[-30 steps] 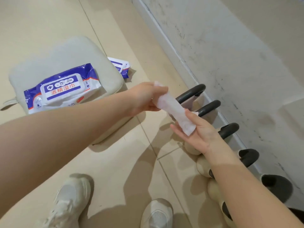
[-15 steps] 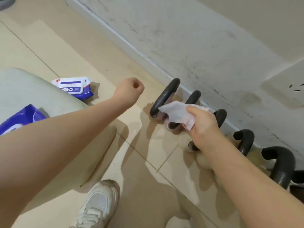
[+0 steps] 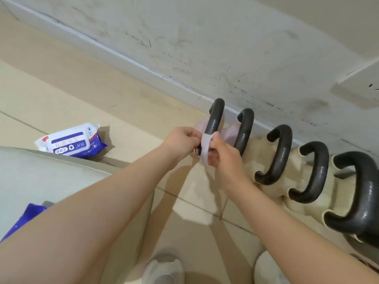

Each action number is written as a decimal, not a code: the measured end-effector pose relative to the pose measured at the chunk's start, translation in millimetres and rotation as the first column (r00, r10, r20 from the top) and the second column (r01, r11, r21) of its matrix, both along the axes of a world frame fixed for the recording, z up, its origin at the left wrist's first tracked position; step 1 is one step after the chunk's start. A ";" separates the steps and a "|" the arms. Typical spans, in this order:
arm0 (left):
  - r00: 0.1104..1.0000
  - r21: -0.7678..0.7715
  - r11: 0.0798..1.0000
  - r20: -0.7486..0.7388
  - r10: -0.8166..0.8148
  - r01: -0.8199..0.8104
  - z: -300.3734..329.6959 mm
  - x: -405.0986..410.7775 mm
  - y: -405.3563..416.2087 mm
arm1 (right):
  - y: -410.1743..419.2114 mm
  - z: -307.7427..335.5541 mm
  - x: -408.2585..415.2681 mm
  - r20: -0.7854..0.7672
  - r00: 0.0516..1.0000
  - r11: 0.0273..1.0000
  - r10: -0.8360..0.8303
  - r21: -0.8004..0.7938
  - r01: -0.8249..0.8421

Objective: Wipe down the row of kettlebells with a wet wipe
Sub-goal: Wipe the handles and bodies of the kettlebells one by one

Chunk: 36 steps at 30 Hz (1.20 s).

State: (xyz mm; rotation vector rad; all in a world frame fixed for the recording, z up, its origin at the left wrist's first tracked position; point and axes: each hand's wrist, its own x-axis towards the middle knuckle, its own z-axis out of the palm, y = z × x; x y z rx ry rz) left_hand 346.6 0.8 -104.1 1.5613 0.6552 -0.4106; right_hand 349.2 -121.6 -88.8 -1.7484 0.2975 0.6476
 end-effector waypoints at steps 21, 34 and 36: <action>0.999 0.064 0.998 0.047 0.022 -0.025 -6.8 0.5 -0.6 | 23.0 -44.9 -16.5 0.230 0.958 0.985 -0.171 0.012 0.173; 0.976 -0.081 0.978 -0.119 0.182 -0.192 3.3 11.8 -0.9 | 16.5 -29.1 -34.9 0.275 0.936 0.975 0.222 -0.035 -0.221; 0.960 -0.119 0.963 -0.178 0.217 -0.240 6.4 15.4 2.7 | 6.0 -45.8 -41.3 0.389 0.764 0.834 0.515 -0.433 -0.341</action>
